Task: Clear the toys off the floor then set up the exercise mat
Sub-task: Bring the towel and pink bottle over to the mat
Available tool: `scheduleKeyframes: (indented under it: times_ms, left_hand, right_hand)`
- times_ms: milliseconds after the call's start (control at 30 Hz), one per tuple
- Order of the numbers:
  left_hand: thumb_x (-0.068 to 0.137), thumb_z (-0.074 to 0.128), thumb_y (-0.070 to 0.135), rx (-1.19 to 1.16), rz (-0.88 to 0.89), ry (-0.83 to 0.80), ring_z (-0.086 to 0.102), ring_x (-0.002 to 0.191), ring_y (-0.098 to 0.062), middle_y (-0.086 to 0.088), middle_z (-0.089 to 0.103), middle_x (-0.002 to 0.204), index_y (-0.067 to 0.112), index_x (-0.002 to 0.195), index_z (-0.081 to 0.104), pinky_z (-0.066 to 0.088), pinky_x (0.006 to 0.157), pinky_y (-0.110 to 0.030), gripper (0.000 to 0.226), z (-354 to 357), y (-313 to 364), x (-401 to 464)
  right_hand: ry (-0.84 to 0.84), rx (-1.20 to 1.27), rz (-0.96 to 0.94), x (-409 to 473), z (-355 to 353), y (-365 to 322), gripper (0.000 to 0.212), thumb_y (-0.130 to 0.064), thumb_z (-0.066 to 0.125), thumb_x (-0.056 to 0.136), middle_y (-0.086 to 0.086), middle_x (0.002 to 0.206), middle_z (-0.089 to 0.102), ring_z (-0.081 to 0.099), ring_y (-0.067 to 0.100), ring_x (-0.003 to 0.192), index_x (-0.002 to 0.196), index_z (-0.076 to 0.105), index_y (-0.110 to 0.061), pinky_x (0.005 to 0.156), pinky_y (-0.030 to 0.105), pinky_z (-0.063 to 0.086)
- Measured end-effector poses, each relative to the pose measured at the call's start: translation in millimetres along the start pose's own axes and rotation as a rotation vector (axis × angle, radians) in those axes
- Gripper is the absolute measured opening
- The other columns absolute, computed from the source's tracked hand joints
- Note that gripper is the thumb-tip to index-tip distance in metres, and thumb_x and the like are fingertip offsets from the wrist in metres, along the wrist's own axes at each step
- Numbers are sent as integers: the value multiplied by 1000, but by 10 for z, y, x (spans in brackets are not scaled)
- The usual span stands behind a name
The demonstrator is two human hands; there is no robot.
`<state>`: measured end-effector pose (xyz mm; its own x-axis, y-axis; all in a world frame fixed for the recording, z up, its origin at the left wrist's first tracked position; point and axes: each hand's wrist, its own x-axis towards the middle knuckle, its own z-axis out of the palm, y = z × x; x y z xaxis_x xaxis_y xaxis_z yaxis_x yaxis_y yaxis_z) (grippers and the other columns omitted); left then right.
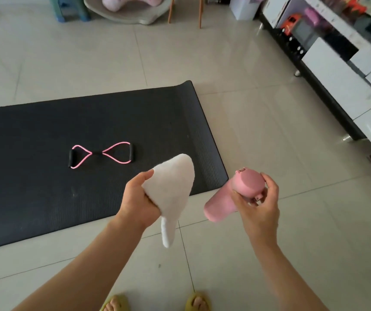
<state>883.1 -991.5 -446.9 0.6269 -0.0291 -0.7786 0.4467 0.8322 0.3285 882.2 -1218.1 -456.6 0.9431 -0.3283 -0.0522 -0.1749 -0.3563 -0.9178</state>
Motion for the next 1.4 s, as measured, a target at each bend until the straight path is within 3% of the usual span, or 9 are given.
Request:
scheduleKeyframes:
  times_ms: [200,300,433,567,633,767,867,1200,1400]
  left_hand:
    - [88,47,25,45,-14,-75,58,93,-32,-11,62,109,16,117,58,46,85,-48,33,-624,-371,1063]
    - [87,47,25,63,17,-111,57,99,-32,-11,60,118,16,121,58,40,98,-49,37,-818,-563,1595]
    - [85,50,25,73,42,-170,56,109,-34,-12,60,122,14,122,57,38,100,-50,40,-933,-737,2138]
    - [87,47,24,72,54,-240,60,96,-32,-11,64,110,13,115,58,48,81,-47,32,-1026,-907,2408]
    - [87,47,24,56,64,-251,60,95,-32,-11,64,109,13,115,58,48,77,-47,32,-1036,-924,2382]
    - [85,49,24,61,59,-249,58,103,-33,-11,62,118,14,118,57,41,97,-52,35,-1056,-970,2276]
    - [85,48,24,103,71,-264,57,102,-33,-11,61,118,14,117,58,38,100,-52,35,-1045,-1032,2273]
    - [84,51,22,117,78,-268,60,97,-32,-11,64,111,12,116,58,47,87,-49,34,-867,-1206,2218]
    - [84,52,22,125,86,-273,60,99,-32,-11,63,115,13,118,57,44,95,-52,36,-854,-1244,2251]
  right_hand:
    - [19,14,10,198,597,1135,68,-16,81,68,-26,97,51,58,4,86,123,44,-34,74,16,46]
    - [26,7,-39,319,837,1657,67,-15,80,68,-26,94,52,59,2,84,122,44,-35,72,12,46]
    - [52,-26,-114,482,1062,2191,67,-17,80,69,-28,92,52,58,-6,79,123,46,-32,71,8,45]
    - [107,-37,-131,552,1167,2640,66,-18,80,68,-26,93,55,60,12,85,123,45,-31,78,23,48]
    - [132,-24,-100,563,1149,2743,66,-18,80,68,-21,95,57,60,16,88,122,43,-32,77,25,48]
    - [138,-45,-23,622,1078,2820,66,-17,79,69,-5,99,56,58,22,88,123,41,-24,74,26,43]
    - [147,-69,3,723,1069,2926,66,-17,79,69,-5,93,56,57,23,85,123,40,-21,73,27,42]
    - [200,-108,54,995,1006,3165,69,-16,77,70,1,102,55,52,23,84,126,37,-17,80,34,44]
    - [206,-101,71,1052,993,3269,68,-16,76,72,1,102,53,52,24,86,127,36,-15,80,32,43]
